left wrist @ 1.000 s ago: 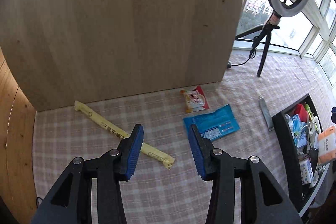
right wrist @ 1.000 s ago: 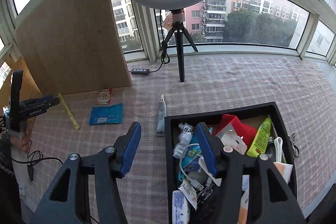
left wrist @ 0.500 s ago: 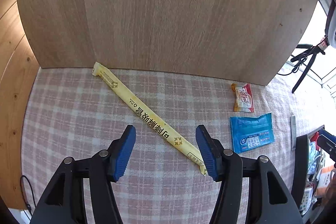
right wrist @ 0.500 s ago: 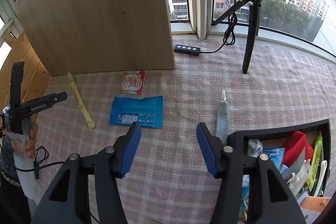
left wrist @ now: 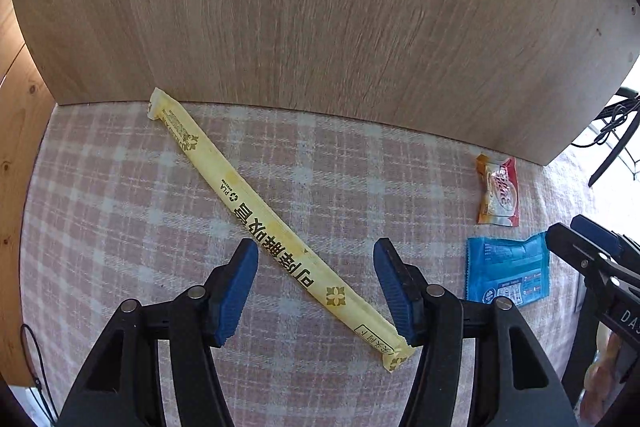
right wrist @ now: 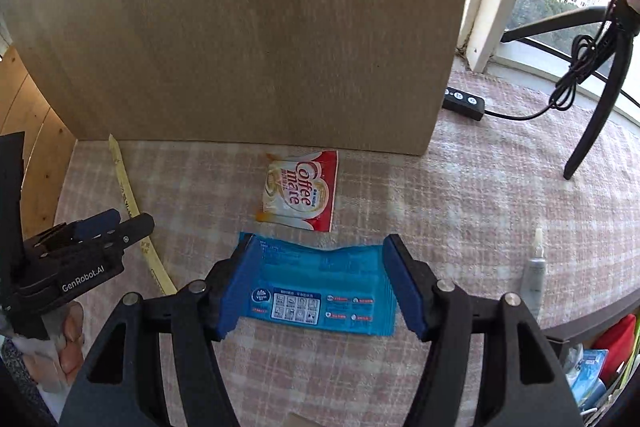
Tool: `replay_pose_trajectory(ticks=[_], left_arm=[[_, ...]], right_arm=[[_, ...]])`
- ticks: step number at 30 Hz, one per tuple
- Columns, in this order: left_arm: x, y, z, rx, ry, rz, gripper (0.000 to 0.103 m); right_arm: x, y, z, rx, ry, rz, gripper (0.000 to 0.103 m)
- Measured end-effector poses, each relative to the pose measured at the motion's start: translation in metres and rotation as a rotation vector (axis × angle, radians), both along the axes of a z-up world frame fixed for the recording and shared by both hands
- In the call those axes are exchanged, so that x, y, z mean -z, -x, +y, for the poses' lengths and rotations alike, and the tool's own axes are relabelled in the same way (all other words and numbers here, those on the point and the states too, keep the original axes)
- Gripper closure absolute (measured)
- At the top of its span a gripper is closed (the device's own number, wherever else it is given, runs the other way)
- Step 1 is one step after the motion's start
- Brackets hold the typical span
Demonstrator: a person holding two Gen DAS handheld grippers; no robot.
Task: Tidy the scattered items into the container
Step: 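Move the left gripper to the yellow strip packet while the right moves to the Coffee-mate sachet, then grasp the yellow strip packet with the left gripper while the right grasps the Coffee-mate sachet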
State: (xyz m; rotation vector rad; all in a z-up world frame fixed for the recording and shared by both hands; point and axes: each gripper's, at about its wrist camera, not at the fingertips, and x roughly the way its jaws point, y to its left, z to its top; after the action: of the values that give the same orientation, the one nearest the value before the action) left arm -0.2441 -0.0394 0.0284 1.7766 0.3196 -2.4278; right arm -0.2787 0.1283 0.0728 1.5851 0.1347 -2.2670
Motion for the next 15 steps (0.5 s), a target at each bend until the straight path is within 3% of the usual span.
replay_pose_trajectory(ticks=[5,12,15], left_arm=[[0.010,0.003,0.005,-0.018,0.001,-0.016,0.045],[0.019,0.002,0.015,-0.007,0.091,-0.020,0.047],[0.019,0.000,0.015,-0.004,0.094,-0.013,0.049]], right_arm=[[0.019,0.019,-0.012,0.031,-0.006,-0.027,0.040],[0.044,0.041,-0.024,0.078,-0.066,-0.050,0.040],[0.047,0.049,-0.025,0.099,-0.039,-0.063,0.034]])
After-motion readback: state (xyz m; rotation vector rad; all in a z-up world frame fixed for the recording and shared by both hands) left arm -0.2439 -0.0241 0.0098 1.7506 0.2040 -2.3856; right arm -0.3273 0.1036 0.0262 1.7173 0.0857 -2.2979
